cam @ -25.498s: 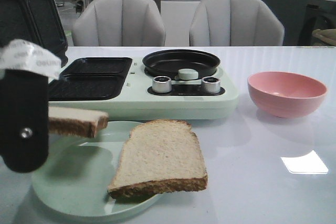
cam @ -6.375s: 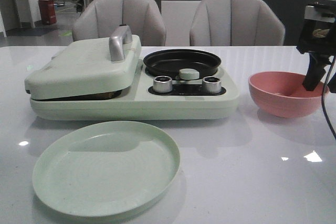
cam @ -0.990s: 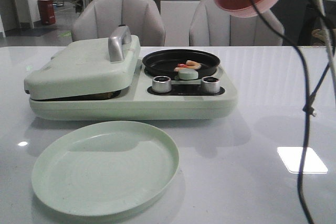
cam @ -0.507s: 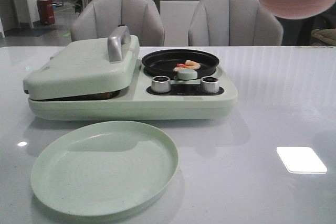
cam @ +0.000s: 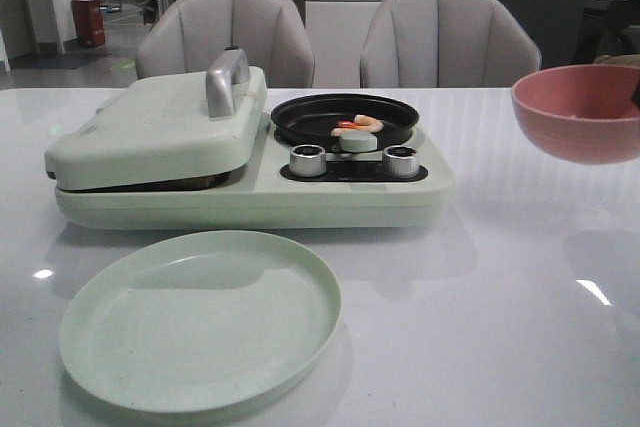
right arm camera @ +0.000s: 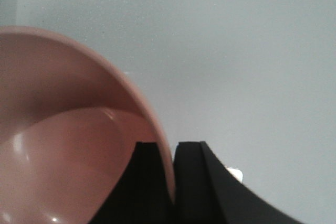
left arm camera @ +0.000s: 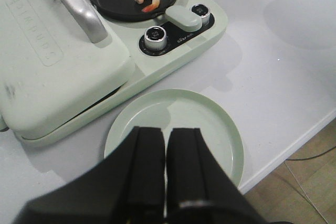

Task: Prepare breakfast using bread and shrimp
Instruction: 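Move the emptied pink bowl back beside the pan with the right gripper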

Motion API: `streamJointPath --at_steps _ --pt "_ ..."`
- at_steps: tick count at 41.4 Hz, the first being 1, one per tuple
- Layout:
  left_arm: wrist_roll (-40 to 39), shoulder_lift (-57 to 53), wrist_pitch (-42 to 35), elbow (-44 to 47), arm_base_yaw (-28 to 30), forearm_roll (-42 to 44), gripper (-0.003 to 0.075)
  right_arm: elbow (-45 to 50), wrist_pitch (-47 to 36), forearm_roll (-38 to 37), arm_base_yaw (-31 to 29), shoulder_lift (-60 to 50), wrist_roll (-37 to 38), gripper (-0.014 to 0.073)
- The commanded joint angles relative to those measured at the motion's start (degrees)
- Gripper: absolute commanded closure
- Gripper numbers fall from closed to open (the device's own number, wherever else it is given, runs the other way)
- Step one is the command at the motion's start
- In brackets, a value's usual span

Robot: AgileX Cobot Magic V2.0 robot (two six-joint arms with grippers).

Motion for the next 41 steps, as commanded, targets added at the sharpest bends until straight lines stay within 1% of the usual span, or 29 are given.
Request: streamJointPath --at_steps 1,12,24,26,28,29,30,31,34,35,38,41 --pt "-0.46 -0.36 -3.96 -1.66 -0.30 0.25 0.0576 1.47 -6.14 2.03 -0.31 -3.23 -0.69 0.0575" --pt "-0.46 -0.36 -3.96 -1.66 -0.30 0.25 0.0576 4.26 -7.11 2.62 -0.31 0.67 -0.69 0.0575" --pt "-0.46 -0.36 -3.96 -1.66 -0.30 0.25 0.0576 4.31 -6.98 2.57 -0.31 2.72 -0.69 0.0566" --pt "-0.46 -0.36 -3.96 -1.66 -0.30 0.25 0.0576 4.31 -6.70 2.51 -0.31 2.80 -0.69 0.0538" --pt "-0.46 -0.36 -3.96 -1.66 -0.30 0.25 0.0576 4.31 -6.38 2.39 -0.31 2.80 -0.69 0.0487" --pt "-0.46 -0.36 -3.96 -1.66 -0.30 0.25 0.0576 4.31 -6.25 2.25 -0.31 2.80 -0.69 0.0440" --pt "-0.46 -0.36 -3.96 -1.66 -0.30 0.25 0.0576 4.31 -6.24 2.17 -0.31 2.80 -0.69 0.0413" --pt "-0.46 -0.36 -3.96 -1.66 -0.30 0.25 0.0576 4.31 -6.20 1.98 -0.31 2.80 -0.69 0.0343" --pt "-0.46 -0.36 -3.96 -1.66 -0.30 0.25 0.0576 4.31 -6.20 1.32 -0.31 2.80 -0.69 0.0214" --pt "-0.46 -0.36 -3.96 -1.66 -0.30 0.25 0.0576 4.31 -6.33 0.96 -0.31 2.65 -0.69 0.0183" --pt "-0.46 -0.36 -3.96 -1.66 -0.30 0.25 0.0576 4.24 -6.22 -0.54 -0.31 1.89 -0.69 0.0111" --pt "-0.46 -0.36 -3.96 -1.66 -0.30 0.25 0.0576 4.24 -5.83 -1.02 -0.31 -0.04 -0.69 0.0101"
